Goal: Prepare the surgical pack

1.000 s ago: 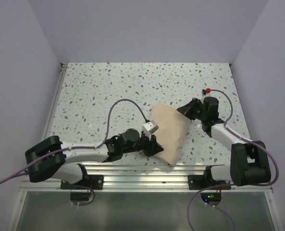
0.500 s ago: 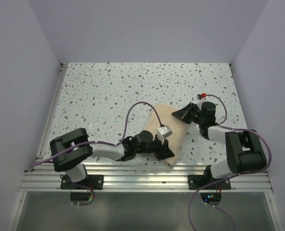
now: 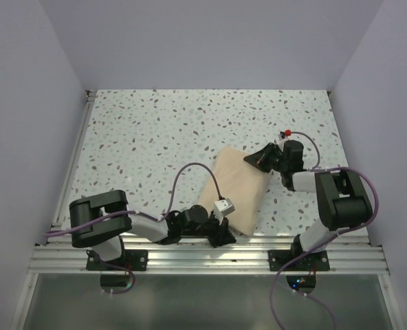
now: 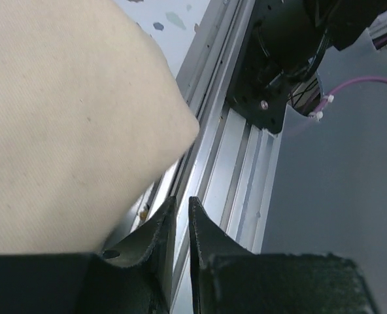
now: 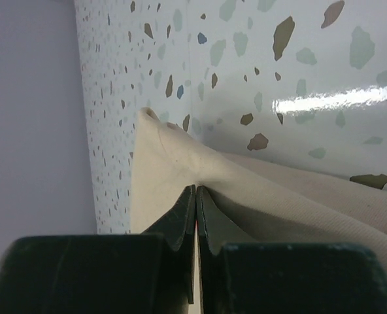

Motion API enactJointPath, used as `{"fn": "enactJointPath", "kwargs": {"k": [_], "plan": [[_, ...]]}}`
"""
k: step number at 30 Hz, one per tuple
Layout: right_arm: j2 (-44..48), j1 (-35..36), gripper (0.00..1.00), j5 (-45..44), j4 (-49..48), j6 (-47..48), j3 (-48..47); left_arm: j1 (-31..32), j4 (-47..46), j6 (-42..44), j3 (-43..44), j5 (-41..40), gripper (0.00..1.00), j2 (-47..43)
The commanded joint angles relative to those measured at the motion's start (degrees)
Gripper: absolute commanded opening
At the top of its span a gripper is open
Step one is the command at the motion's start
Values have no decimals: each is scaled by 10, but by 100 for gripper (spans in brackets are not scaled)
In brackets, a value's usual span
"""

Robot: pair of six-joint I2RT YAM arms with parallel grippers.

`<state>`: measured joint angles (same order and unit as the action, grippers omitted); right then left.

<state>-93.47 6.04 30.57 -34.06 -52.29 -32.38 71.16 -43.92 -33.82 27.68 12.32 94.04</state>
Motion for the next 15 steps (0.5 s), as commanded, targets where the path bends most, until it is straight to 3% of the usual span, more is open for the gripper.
{"fn": "enactJointPath", "kwargs": {"k": [1, 4, 9, 15], "plan": [[2, -5, 0, -39, 14, 14, -41, 23, -35, -2, -10, -40, 17, -64], [35, -7, 1, -44, 69, 38, -77, 27, 14, 0, -8, -62, 20, -124], [155, -7, 19, -88, 203, 132, -119, -4, 186, 24, 18, -137, 24, -202], [345, -6, 36, -192, 355, 229, -90, -188, 254, 14, -34, -98, 28, -313]]}}
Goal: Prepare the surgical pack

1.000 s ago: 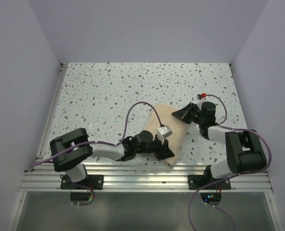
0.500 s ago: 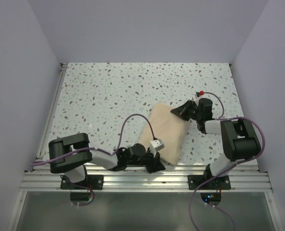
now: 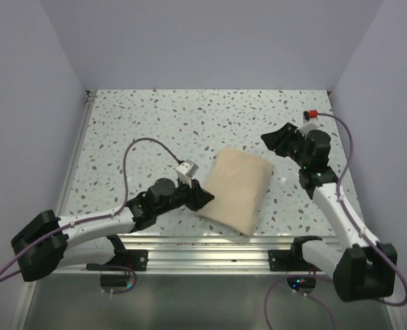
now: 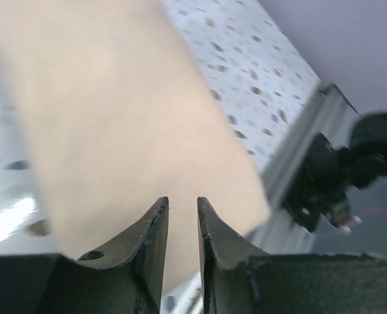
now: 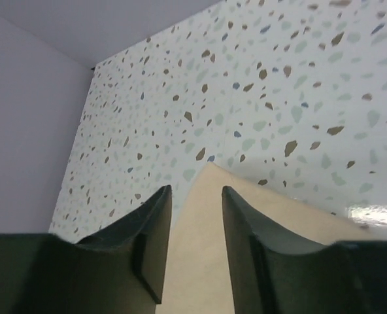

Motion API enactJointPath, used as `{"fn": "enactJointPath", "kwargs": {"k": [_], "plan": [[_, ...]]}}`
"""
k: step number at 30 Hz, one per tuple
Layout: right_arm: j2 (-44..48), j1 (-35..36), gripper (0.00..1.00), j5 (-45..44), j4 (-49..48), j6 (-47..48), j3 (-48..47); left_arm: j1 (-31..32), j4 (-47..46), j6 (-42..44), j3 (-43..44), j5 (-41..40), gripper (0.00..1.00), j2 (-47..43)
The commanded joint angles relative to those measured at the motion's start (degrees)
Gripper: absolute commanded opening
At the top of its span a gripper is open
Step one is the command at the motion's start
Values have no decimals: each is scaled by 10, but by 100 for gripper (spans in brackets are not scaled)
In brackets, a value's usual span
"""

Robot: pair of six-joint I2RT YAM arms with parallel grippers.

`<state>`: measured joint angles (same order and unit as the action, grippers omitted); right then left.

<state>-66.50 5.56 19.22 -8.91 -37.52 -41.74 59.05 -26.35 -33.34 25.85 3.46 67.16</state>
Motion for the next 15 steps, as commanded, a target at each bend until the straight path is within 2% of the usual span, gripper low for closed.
{"fn": "enactJointPath", "kwargs": {"k": [1, 2, 5, 8, 11, 12, 13, 14, 15], "plan": [[127, -1, 44, -88, 135, 90, 8, -86, 98, 13, -14, -26, 31, -76], [149, -1, 48, -129, 153, 103, 15, -116, 118, 17, -10, -34, 32, -92], [227, -1, 66, -169, 195, 125, 32, -169, 200, 21, 11, -105, 40, -138], [284, -1, 75, -218, 210, 153, 58, -221, 291, 24, 38, -151, 46, -158], [340, 0, 77, -240, 214, 162, 85, -260, 328, 14, 37, -189, 57, -182], [355, -1, 82, -247, 212, 160, 93, -270, 332, 4, 33, -195, 71, -199], [366, -1, 87, -259, 212, 148, 108, -295, 336, -8, 25, -190, 77, -209], [387, -1, 89, -267, 216, 147, 113, -307, 323, -19, 5, -179, 81, -219], [395, -1, 89, -272, 220, 150, 118, -318, 315, -21, -6, -158, 89, -235]]}}
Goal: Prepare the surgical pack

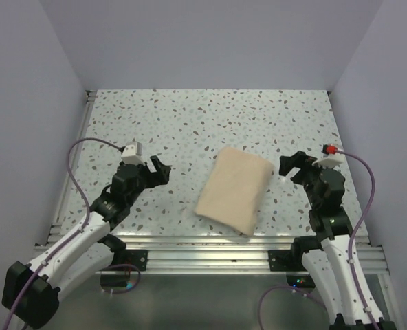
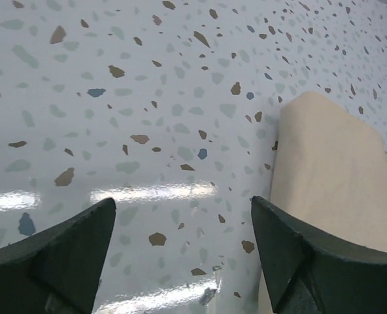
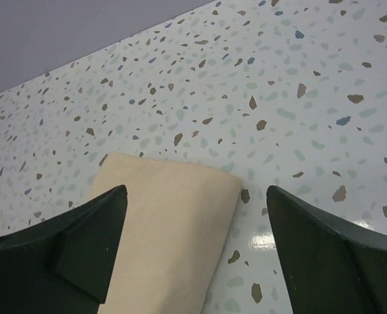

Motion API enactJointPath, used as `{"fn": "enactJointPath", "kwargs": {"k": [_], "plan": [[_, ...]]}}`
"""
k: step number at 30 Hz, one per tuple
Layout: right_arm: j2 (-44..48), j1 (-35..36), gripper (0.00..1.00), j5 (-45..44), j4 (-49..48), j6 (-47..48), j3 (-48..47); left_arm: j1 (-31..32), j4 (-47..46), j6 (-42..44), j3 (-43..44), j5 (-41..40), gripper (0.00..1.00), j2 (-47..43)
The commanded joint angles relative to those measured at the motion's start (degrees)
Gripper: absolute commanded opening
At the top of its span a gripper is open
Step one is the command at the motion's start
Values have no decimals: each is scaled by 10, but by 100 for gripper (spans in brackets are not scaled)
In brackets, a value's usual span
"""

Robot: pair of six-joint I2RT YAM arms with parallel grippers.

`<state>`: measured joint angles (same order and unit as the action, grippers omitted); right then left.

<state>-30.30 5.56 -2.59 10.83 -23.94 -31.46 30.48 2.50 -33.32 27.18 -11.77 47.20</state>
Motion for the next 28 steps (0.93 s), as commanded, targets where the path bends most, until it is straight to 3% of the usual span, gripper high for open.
{"fn": "enactJointPath", "kwargs": {"k": [1, 3, 9, 18, 28], "plan": [[39, -1, 92, -58, 25, 15, 20, -45, 22, -24, -29, -4, 93, -42], [53, -1, 95, -75, 35, 7, 35, -53, 20, -24, -48, -8, 100, -48], [75, -1, 95, -119, 42, -13, 67, -55, 43, 10, -64, -55, 100, -64], [83, -1, 95, -136, 54, -17, 61, -55, -11, 20, -126, -32, 100, -143], [116, -1, 99, -143, 74, -22, 54, -55, -13, 21, -122, -25, 100, -121]]}}
